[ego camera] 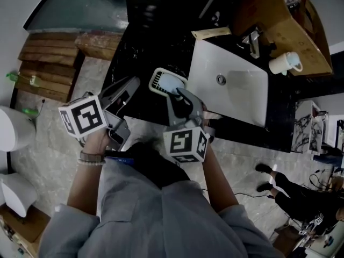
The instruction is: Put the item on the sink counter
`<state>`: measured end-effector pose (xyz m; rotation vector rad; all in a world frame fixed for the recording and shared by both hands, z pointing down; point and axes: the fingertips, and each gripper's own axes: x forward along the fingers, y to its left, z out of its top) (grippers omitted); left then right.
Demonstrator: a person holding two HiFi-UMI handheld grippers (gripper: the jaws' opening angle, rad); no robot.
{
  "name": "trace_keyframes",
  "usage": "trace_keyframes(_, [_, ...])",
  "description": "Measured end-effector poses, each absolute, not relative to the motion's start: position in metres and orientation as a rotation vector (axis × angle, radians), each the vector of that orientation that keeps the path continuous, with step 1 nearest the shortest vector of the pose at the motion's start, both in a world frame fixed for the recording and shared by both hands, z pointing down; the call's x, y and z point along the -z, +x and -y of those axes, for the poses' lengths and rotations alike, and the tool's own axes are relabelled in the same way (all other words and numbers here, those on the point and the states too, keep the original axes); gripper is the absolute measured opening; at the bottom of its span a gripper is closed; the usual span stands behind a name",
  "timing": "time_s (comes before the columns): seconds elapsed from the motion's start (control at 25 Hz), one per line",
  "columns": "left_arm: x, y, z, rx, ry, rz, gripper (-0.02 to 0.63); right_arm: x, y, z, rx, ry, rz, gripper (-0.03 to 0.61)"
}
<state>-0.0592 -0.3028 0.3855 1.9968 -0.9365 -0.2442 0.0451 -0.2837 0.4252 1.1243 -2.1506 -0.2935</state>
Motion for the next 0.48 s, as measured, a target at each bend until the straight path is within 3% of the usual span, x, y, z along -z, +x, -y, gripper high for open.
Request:
trace_keyframes(0.16, [-0.366, -0.060, 0.303, 0.280, 2.028, 0.975, 0.007, -0.395, 0.053, 0.284, 0.151, 1.282, 2.262, 0.002])
trace_keyframes(0.48, [-0.330, -0.051, 0.298, 0.278, 2.142, 1.001, 0.005, -0.352, 0.068, 0.276, -0.077, 1.456, 2.415, -0.002])
